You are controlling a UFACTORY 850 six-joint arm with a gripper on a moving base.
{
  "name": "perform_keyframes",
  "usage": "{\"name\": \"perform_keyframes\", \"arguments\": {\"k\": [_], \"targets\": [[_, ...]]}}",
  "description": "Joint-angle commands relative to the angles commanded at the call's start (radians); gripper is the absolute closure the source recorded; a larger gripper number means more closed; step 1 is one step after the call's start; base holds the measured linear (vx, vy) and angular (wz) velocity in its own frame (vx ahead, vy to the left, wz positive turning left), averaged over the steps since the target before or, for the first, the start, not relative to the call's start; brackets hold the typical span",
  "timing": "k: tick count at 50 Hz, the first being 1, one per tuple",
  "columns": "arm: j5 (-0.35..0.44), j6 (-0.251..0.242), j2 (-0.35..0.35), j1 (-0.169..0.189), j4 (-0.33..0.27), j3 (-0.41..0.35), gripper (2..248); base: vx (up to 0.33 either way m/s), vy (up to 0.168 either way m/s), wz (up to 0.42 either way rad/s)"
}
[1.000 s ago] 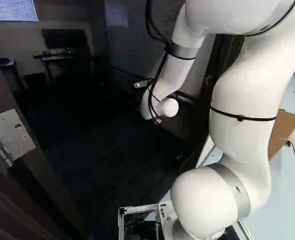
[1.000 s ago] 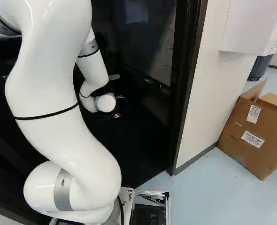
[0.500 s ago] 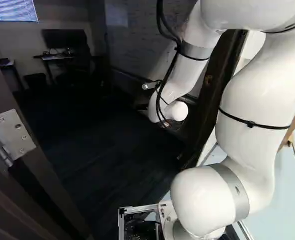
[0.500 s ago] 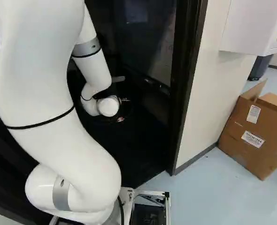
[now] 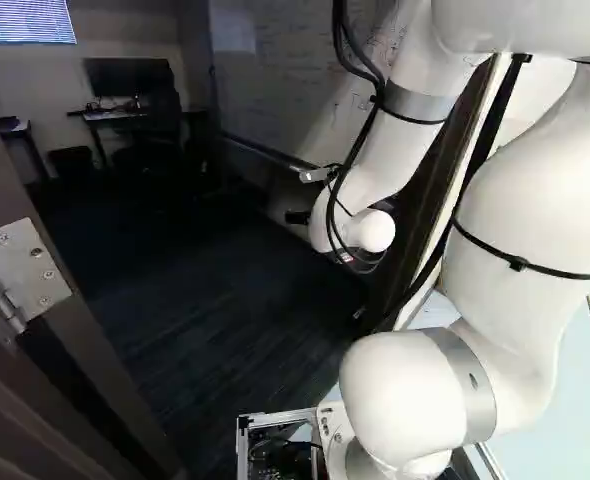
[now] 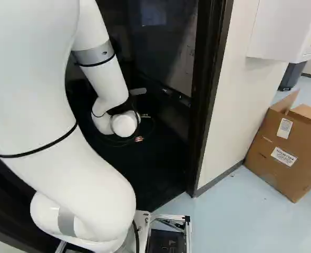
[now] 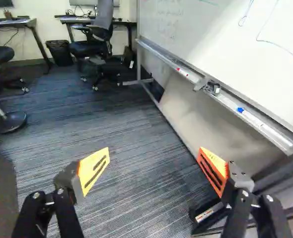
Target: Open the door and move inside
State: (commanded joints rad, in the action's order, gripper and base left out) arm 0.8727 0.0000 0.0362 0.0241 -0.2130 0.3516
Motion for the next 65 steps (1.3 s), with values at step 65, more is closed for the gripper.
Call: {"name": "perform_keyframes", "arguments": {"k": [65], "targets": [[0.0,0.0,-0.004,0.004,0.0,-0.004,3,0.044,0.0,0.012]]}}
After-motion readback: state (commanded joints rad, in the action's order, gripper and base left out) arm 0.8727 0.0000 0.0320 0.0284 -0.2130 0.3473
